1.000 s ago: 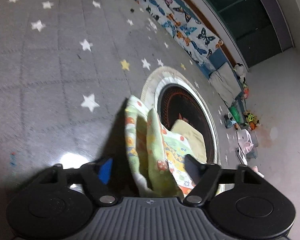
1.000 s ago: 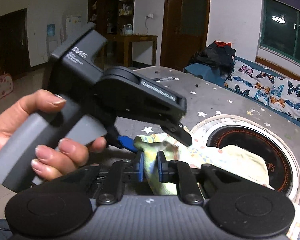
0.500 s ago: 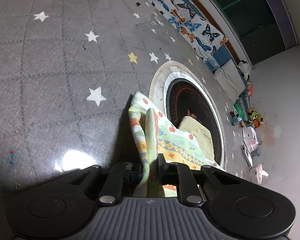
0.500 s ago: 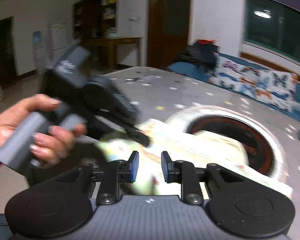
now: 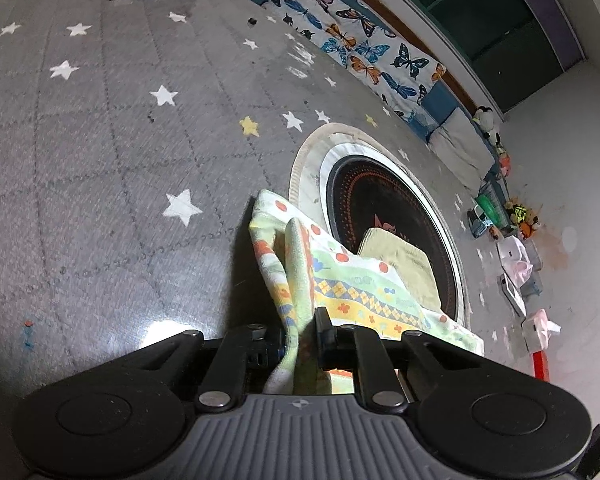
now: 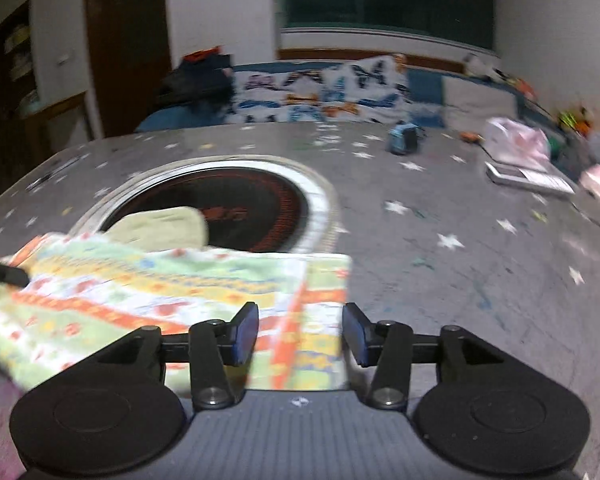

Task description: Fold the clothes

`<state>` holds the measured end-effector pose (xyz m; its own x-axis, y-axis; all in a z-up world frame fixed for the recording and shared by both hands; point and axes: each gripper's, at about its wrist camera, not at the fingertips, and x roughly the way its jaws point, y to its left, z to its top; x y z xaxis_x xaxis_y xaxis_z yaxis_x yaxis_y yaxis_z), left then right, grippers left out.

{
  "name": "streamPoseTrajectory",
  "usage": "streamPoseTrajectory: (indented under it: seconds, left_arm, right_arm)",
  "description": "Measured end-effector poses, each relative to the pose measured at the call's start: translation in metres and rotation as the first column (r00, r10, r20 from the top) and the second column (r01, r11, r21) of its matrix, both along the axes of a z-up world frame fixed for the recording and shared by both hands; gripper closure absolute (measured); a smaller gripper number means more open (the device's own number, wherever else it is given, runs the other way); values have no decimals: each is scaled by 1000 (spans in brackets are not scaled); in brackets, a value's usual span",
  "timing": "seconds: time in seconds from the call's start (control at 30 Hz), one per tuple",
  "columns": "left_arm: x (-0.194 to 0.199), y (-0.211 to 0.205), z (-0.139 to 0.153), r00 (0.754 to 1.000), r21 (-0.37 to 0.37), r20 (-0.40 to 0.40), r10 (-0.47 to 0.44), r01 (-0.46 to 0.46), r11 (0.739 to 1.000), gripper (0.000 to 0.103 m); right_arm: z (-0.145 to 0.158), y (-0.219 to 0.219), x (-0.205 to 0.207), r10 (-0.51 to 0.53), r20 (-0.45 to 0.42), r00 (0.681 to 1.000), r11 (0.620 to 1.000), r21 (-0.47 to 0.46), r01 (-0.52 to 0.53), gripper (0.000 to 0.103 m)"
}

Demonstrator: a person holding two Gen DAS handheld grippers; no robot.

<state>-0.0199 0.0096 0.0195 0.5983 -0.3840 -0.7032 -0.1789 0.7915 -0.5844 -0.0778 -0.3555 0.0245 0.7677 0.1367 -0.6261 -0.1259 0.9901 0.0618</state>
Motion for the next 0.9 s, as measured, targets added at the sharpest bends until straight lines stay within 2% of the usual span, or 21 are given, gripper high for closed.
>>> streamPoseTrajectory:
  seconds: [0.13, 0.27, 0.37, 0.4, 0.63, 0.9]
  left_arm:
    - [0, -3, 1, 1000, 26, 10, -9, 9, 1000, 89]
    - [0, -5, 2, 1000, 43, 16, -14, 13, 999, 89]
    - [1, -5, 1, 1000, 42, 16, -15, 15, 999, 89]
    - [1, -4, 1, 1000, 44, 15, -17, 17, 999, 89]
    - [4, -16, 21, 994, 71, 68, -80, 75, 995, 93]
    - [23, -75, 50, 965, 96, 137, -225, 213, 972, 94]
  right_arm:
    - [-6, -12, 6, -28, -19, 999, 994, 104, 30, 55]
    - [-9, -8, 13, -19, -7, 1000, 992, 121, 20, 60]
    - [-9, -1, 15, -10, -4, 1000, 993, 116, 10, 80]
    - [-9, 0, 15, -9, -8, 1000, 991, 130, 10, 90]
    - [3, -8, 5, -47, 21, 999, 977, 210, 41, 94]
    - [42, -36, -11, -105, 123, 987, 979, 186, 81, 95]
